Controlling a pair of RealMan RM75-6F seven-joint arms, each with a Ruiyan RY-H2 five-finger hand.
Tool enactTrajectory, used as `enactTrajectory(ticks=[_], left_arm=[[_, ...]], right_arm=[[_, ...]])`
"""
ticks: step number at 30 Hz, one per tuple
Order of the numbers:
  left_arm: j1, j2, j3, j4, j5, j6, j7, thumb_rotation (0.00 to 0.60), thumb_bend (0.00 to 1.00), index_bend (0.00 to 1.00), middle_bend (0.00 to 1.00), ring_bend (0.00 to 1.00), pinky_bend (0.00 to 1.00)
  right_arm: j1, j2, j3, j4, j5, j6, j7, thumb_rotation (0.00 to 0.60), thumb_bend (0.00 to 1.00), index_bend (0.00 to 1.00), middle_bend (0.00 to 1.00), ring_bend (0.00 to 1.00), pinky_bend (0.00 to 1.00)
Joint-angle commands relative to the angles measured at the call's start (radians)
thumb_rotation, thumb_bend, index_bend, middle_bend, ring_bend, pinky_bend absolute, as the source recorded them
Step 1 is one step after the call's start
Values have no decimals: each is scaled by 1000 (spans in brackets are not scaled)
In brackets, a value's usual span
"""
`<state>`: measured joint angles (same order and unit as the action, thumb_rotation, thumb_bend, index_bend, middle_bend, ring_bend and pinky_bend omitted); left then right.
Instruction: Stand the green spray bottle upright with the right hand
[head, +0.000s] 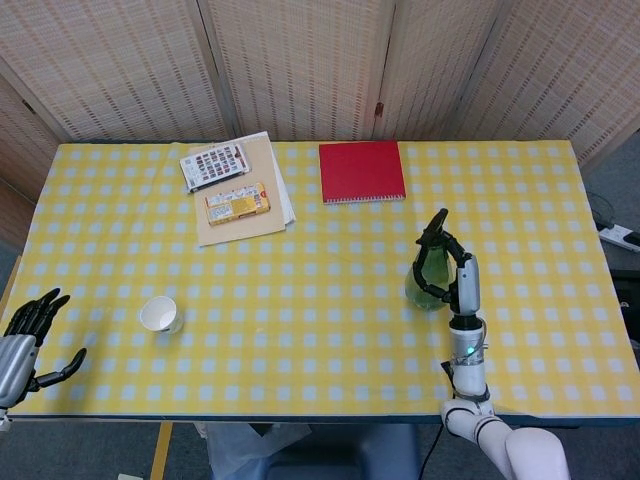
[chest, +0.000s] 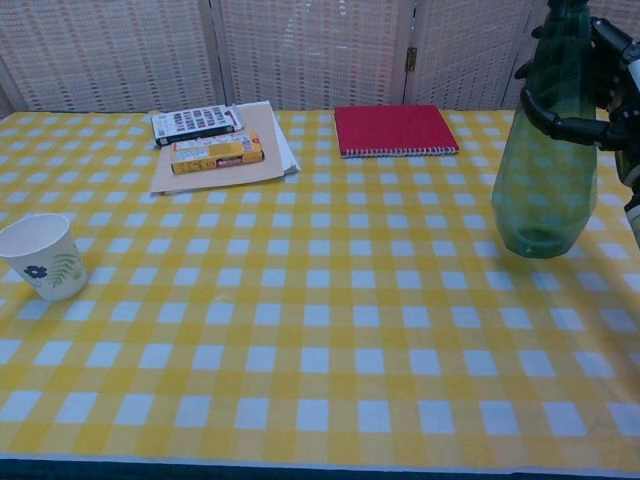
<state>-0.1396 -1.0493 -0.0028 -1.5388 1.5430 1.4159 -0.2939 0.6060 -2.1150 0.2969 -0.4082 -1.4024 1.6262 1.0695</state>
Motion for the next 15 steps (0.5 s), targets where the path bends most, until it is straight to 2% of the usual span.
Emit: enactTrajectory(ticks=[1, 15], left_arm=[[1, 0, -1, -1, 0, 2, 1, 222, 366, 60, 44, 31, 32], [4, 0, -2, -6, -4, 5, 9, 223, 366, 66, 44, 31, 31]], right_arm=[[-10, -7, 2, 14, 5, -6, 21, 600, 444, 581, 599, 572, 668], [-73, -41, -41, 73, -21, 28, 107, 600, 443, 581, 599, 572, 668]])
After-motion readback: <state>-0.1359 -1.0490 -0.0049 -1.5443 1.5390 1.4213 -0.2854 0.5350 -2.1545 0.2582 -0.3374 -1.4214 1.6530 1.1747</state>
